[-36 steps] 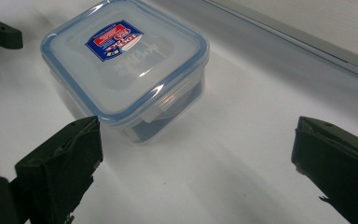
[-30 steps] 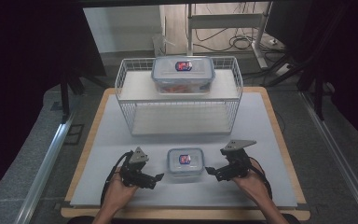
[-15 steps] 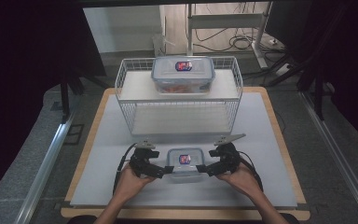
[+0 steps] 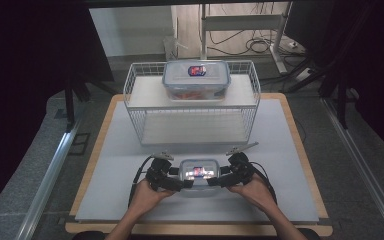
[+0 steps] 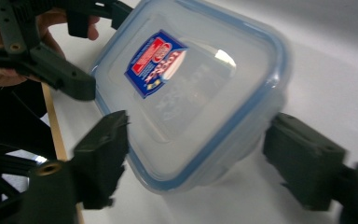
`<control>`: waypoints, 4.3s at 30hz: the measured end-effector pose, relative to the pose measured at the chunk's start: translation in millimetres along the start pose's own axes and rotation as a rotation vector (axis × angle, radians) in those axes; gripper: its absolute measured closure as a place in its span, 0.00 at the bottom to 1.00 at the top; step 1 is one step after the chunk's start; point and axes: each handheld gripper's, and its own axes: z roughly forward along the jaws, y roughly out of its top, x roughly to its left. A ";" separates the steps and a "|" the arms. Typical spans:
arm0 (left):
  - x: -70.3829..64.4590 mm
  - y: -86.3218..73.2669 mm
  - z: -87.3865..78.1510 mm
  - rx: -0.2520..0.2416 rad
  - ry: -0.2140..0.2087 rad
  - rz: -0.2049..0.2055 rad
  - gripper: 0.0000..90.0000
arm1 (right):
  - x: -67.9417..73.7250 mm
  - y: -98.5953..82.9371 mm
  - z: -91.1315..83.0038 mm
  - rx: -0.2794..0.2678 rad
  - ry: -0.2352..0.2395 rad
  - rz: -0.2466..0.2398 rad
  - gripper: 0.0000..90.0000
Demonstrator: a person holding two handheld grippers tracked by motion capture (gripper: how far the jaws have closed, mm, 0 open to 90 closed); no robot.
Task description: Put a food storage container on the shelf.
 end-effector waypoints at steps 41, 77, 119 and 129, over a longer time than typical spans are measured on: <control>11.9 -22.5 -16.9 -0.123 -0.138 -0.106 0.62 | -10.4 -25.5 -16.9 -0.127 0.132 0.136 0.61; 0.1 48.5 -63.5 -0.226 -0.153 -0.025 0.63 | 8.6 24.0 -69.1 -0.305 0.123 0.105 0.65; -2.2 152.5 -134.6 -0.324 -0.124 0.007 0.63 | 23.7 144.2 -125.3 -0.422 0.111 0.043 0.65; 2.7 180.5 -151.5 -0.358 -0.123 -0.008 0.64 | 25.2 172.8 -134.5 -0.445 0.106 0.037 0.65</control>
